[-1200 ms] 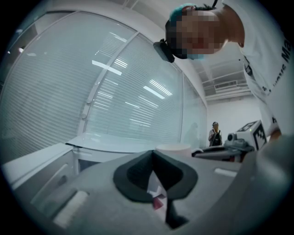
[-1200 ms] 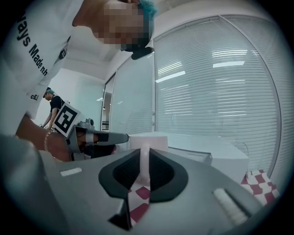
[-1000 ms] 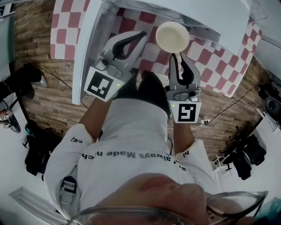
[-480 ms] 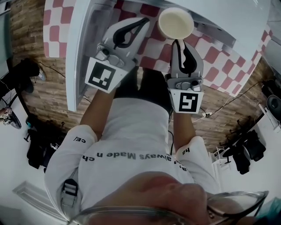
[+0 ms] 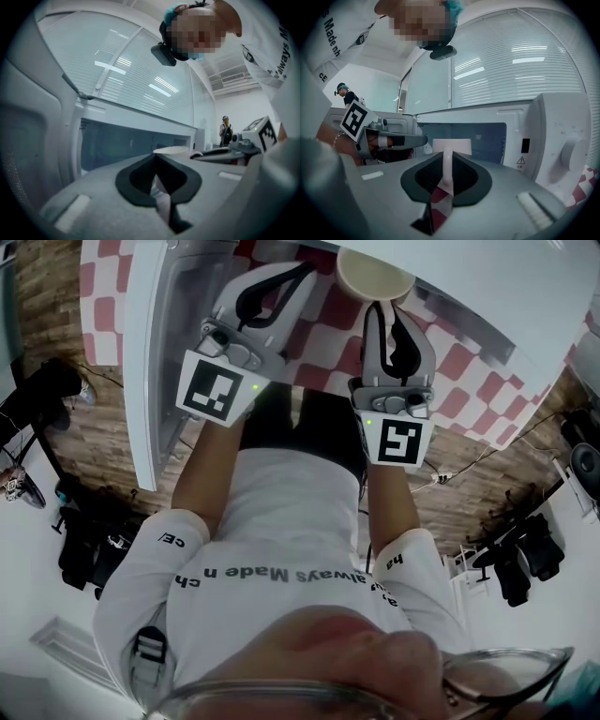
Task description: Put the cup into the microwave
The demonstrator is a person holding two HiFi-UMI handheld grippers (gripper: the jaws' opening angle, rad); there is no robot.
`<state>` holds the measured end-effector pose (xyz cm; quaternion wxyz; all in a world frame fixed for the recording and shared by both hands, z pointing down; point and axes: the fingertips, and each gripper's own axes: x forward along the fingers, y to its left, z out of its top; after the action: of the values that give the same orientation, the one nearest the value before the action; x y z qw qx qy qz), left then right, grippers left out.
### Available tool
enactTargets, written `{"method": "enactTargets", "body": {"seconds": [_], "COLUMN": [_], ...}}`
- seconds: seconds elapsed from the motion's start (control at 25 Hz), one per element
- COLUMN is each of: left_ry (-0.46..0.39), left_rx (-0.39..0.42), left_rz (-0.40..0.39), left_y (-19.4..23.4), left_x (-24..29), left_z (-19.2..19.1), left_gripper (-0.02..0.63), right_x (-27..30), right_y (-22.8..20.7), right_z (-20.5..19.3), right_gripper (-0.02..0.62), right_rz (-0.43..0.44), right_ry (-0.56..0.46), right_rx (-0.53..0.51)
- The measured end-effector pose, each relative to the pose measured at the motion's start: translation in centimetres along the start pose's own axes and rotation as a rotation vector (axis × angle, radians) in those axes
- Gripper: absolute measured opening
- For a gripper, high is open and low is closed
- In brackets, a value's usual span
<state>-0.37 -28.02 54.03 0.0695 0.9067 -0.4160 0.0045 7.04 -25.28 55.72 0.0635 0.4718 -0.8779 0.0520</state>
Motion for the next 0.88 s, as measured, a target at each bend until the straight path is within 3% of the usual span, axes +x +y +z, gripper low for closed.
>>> {"method": "enactTargets", "body": {"seconds": [0.88], "left_ry": [0.028], "left_rx": [0.045], "left_rz": [-0.01], "left_y": [2.5], "left_x": [4.1], "left_z": [-2.4], "left_gripper": [0.005], "right_x": [6.6], "right_y": [-2.4], "right_z": [-1.0], "right_gripper": [0.035], "right_rz": [-0.056], "right_ry": [-0.055], "right_rx": [-0.005]}}
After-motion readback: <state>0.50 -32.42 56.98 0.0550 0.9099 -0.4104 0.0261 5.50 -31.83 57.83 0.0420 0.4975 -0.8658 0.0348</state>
